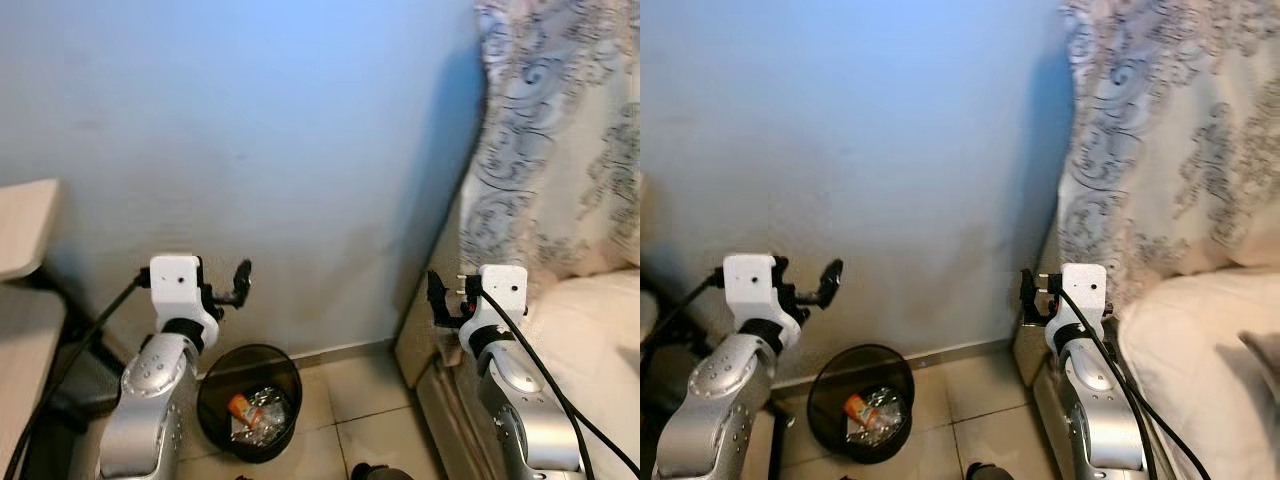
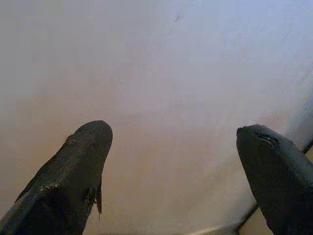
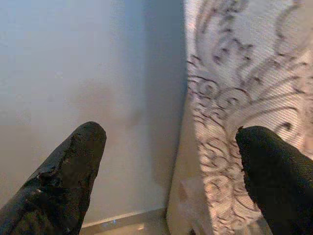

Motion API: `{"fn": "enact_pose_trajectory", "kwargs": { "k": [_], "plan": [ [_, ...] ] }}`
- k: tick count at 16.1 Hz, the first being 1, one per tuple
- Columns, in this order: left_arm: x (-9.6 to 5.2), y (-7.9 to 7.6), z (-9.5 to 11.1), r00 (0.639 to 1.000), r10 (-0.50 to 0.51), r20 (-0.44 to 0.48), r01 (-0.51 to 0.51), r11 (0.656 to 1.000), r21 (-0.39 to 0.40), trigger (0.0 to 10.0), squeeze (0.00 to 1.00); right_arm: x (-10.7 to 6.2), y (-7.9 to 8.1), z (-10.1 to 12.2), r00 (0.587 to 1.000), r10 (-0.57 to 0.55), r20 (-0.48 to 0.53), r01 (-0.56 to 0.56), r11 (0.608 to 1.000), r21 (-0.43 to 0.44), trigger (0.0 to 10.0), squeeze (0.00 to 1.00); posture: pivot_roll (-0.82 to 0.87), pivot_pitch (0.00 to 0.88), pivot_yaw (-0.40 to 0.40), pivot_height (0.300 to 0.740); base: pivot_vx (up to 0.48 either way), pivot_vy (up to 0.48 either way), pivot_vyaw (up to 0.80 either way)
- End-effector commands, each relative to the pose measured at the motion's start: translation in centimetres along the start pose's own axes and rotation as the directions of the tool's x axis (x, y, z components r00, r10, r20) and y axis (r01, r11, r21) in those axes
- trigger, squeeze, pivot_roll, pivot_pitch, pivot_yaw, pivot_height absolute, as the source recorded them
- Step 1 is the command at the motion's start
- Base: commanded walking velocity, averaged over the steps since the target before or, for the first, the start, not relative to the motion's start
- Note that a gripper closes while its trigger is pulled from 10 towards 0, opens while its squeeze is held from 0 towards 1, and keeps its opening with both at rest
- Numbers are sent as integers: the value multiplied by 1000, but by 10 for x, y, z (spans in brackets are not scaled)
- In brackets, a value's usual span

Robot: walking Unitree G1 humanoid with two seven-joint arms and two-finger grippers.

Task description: Clean up the room

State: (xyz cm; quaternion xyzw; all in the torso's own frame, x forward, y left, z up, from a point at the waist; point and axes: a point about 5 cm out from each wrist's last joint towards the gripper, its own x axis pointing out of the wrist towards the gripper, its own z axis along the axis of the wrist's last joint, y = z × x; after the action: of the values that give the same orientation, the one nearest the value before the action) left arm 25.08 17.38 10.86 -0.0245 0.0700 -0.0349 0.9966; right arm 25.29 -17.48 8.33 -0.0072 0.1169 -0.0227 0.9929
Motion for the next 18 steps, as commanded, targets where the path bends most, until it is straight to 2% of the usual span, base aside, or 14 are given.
{"fn": "enact_pose_trajectory", "kwargs": {
  "k": [1,2,5,6,9,11,14,18],
  "plan": [
    [2,3,0,1000,-1,-7,1,1000,20,10000,0,1,-1,-2,1000,-9,-11,9,1000,-9,10000,0,54,0,51,740,0,0,-800],
    [3,2,0,1000,-24,-20,25,997,68,10000,0,2,-1,-4,1000,-7,-22,7,1000,-20,10000,0,57,0,49,740,0,0,-800],
    [2,-6,-1,980,-189,-63,194,977,86,10000,0,3,-2,-6,999,2,-39,-1,1000,5,10000,0,70,0,34,740,0,0,-800],
    [1,-8,-4,974,-205,-93,213,974,79,10000,0,3,-2,-6,999,10,-42,-9,1000,16,10000,0,74,0,31,740,0,0,-800],
    [2,-4,-6,986,-137,-94,141,989,33,10000,0,3,-3,-6,999,-12,-40,12,1000,8,10000,0,72,0,31,740,0,0,-788],
    [1,3,-11,990,-87,-108,97,991,88,10000,0,4,-3,-3,1000,-23,-14,22,999,-27,10000,0,71,0,30,740,0,0,-781],
    [2,9,-6,997,-22,-68,29,994,102,10000,0,3,-4,-2,1000,-28,-10,28,999,-33,10000,0,68,0,35,740,0,0,-779],
    [0,9,-7,997,-27,-68,35,991,129,10000,0,1,-4,-2,1000,-28,-6,28,999,-44,10000,0,65,0,42,740,0,0,-781]
  ]
}}
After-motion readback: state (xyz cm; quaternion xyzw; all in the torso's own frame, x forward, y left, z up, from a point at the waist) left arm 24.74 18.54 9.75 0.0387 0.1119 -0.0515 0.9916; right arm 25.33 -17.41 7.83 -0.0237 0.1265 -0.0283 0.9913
